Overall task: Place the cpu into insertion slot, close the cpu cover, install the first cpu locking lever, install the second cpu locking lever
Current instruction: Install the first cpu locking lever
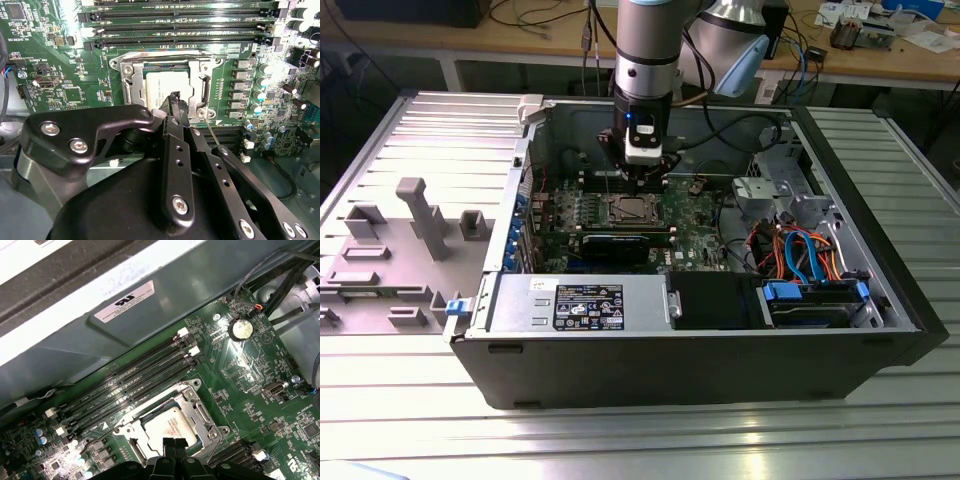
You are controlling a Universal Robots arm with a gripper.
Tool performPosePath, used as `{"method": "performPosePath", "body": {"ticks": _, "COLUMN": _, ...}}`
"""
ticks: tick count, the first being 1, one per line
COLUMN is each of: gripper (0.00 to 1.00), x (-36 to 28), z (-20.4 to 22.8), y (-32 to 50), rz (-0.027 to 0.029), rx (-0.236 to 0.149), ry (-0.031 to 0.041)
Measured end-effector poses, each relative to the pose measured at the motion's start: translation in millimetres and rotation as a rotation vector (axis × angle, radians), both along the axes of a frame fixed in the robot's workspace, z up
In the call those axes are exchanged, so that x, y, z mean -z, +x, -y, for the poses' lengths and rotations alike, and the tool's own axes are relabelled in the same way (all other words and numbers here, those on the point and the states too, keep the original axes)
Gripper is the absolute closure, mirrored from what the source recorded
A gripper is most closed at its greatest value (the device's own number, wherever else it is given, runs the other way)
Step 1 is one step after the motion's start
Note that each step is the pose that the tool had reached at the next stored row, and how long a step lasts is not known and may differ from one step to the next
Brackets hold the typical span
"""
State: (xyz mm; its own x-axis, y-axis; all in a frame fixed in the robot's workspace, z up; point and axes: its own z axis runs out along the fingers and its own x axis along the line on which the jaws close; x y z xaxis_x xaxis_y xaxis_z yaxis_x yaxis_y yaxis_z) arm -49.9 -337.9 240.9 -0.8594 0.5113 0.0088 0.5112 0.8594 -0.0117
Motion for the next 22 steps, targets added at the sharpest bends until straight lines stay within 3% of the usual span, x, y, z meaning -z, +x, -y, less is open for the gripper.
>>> {"method": "performPosePath", "body": {"ticks": 22, "gripper": 0.89, "x": 0.0, "z": 0.0, "y": 0.0, "rz": 0.0000, "rx": -0.043, "ry": 0.0001}}
